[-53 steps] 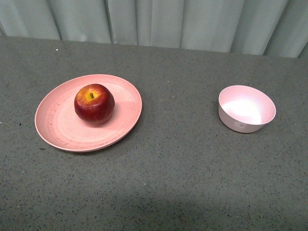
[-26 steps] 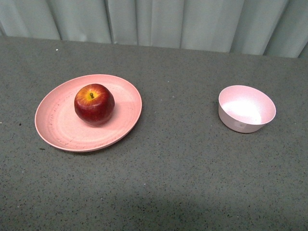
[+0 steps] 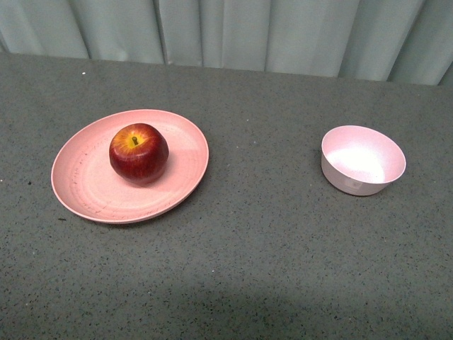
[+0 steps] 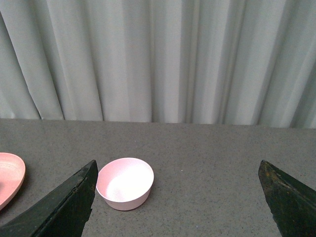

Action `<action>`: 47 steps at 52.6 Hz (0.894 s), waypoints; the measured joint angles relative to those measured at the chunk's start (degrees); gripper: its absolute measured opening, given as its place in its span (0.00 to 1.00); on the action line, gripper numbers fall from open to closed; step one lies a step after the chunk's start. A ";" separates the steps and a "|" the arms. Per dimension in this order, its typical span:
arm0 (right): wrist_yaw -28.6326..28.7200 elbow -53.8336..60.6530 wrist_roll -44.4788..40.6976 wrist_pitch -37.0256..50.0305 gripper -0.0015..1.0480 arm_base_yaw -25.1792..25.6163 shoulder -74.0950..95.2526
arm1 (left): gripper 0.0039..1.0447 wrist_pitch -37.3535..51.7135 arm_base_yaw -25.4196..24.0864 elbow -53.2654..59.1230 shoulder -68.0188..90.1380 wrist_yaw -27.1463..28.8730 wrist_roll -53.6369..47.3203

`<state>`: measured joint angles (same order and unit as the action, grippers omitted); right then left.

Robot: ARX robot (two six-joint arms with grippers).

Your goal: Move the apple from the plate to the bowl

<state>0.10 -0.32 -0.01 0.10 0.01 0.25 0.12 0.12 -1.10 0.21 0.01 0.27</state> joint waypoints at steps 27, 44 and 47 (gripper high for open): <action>0.09 -20.44 -10.01 21.44 0.91 -3.37 62.53 | 0.94 0.00 0.00 0.00 0.00 0.00 0.00; 1.05 -39.06 -14.27 16.50 0.91 -9.16 91.97 | 0.94 0.00 0.00 0.00 0.00 0.00 0.00; 1.01 -41.35 -15.04 15.32 0.91 -9.42 95.36 | 0.94 0.00 0.00 0.00 0.00 0.00 0.00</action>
<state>1.10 -41.67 -15.05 15.42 -9.41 95.61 0.12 0.12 -1.10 0.21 0.01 0.27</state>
